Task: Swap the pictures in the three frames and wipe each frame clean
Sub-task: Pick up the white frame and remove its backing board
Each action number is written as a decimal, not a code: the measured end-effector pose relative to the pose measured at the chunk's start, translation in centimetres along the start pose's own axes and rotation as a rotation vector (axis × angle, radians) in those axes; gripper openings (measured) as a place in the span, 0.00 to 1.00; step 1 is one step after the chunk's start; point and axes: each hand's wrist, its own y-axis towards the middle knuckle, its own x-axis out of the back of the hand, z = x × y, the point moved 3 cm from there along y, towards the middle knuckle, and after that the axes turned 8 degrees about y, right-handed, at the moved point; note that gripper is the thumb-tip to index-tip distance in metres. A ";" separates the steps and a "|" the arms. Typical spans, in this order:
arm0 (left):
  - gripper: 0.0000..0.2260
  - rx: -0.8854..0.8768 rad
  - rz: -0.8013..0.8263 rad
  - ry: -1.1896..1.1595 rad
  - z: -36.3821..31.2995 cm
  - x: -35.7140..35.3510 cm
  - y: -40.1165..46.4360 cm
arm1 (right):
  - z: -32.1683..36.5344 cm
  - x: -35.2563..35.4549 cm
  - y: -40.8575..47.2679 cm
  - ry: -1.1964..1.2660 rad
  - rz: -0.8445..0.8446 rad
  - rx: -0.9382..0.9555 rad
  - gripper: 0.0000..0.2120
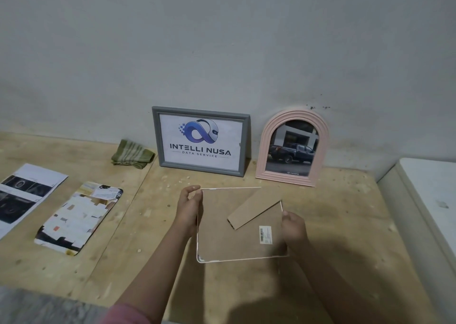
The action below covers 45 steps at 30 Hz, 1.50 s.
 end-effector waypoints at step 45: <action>0.13 -0.045 0.113 0.775 1.9 -0.9 0.7 | -0.3 1.8 -2.7 -0.175 -0.264 0.285 0.14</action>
